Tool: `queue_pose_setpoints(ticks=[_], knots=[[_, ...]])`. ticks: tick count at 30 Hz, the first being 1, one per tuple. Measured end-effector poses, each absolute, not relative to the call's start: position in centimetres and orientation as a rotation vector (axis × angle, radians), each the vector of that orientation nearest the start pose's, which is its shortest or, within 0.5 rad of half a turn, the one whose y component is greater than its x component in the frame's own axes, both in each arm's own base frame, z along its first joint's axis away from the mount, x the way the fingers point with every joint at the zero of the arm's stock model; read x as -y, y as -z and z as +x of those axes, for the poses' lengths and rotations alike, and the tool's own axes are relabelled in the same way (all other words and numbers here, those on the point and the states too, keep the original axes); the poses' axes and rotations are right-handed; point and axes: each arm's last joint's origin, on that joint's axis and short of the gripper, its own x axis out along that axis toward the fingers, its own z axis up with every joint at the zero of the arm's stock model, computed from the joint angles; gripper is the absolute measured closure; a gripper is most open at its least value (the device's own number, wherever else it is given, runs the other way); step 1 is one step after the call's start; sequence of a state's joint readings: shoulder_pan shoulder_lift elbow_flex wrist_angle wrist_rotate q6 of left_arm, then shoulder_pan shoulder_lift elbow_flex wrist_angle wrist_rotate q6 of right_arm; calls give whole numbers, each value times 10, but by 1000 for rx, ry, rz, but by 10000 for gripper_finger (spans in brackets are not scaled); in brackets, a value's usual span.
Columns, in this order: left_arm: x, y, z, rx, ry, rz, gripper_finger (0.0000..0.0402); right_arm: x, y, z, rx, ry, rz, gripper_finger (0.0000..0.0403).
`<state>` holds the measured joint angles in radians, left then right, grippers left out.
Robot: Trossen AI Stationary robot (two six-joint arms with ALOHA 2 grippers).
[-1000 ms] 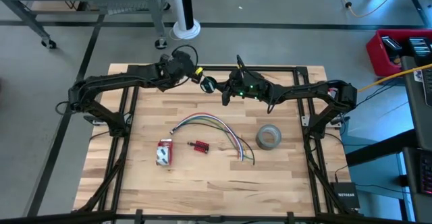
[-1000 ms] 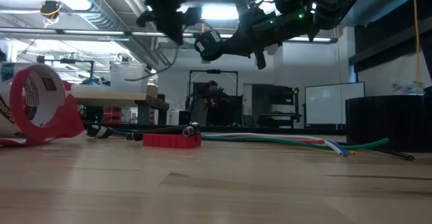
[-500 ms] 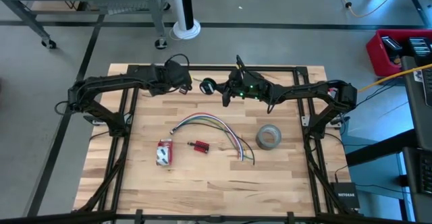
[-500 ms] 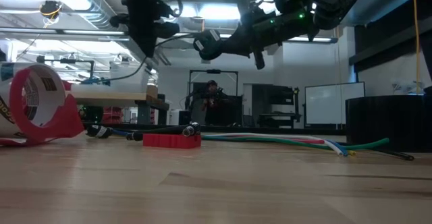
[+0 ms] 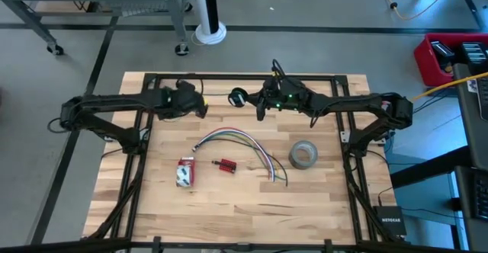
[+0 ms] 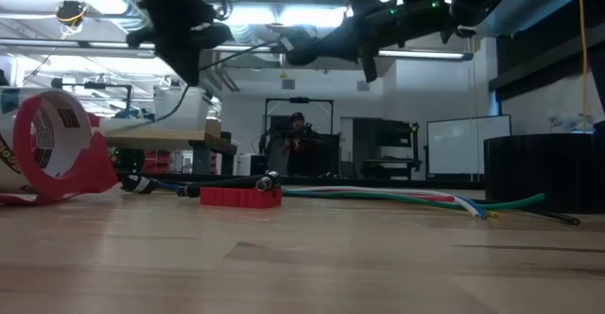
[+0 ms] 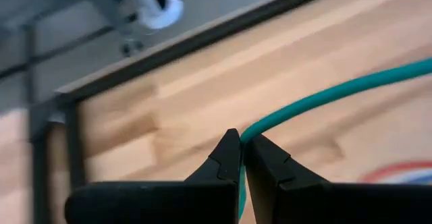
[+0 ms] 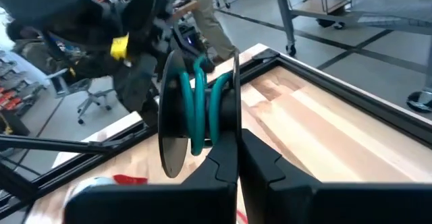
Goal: Coil cords
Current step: Coil the green wire onto the black spool
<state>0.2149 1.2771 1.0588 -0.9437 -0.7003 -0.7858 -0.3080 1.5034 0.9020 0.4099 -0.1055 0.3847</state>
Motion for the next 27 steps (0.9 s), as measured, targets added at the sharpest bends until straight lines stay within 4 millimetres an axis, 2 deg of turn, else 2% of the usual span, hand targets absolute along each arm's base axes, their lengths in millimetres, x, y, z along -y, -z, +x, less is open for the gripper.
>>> queue_pose_setpoints(ticks=[3, 13, 21, 27], knots=[[-59, -264, 223, -682, -1111, -414, 401, 97, -263, 317, -131, 224, 419, 402], [-45, -216, 254, -426, -929, -479, 401, 98, -271, 318, -51, 207, 439, 402], [-47, -186, 288, -342, -842, -496, 401, 97, -274, 318, -20, 168, 464, 402], [-49, -172, 310, -236, -768, -486, 402, 97, -274, 318, -18, 169, 464, 402]])
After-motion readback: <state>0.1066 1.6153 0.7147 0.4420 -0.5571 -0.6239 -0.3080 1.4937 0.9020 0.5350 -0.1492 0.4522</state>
